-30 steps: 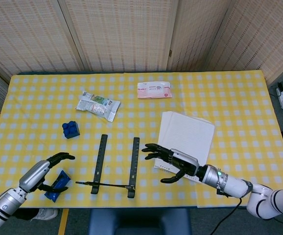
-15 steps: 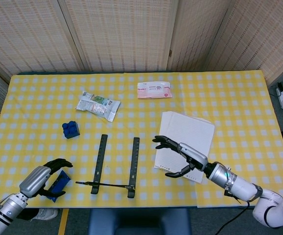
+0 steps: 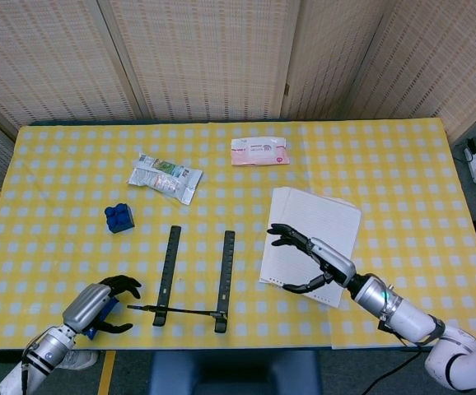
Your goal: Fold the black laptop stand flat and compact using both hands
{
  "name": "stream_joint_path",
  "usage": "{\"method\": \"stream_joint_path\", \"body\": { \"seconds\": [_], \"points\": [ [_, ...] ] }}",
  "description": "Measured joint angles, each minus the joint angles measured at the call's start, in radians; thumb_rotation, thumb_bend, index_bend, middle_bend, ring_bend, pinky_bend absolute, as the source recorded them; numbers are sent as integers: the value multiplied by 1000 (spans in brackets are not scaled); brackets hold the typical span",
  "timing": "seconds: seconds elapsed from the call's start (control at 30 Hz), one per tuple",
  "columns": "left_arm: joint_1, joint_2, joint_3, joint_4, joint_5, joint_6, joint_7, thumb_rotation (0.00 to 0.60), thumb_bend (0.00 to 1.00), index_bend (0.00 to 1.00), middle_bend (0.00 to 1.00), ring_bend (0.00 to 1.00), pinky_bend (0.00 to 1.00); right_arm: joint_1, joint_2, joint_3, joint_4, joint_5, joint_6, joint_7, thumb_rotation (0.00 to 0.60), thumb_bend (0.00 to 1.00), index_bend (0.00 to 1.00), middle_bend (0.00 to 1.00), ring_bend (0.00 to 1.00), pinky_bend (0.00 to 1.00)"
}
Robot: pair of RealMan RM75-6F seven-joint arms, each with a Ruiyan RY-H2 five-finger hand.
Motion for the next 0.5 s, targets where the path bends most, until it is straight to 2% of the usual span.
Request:
{"method": "stream_joint_path", "body": {
  "seconds": [0.5],
  "points": [
    [-18,-122,-40,39,-53,-64,120,600,319,494,324,242,265,-47,-2,41,56,-15,12,42,600,249,0,97,147,11]
  ]
}}
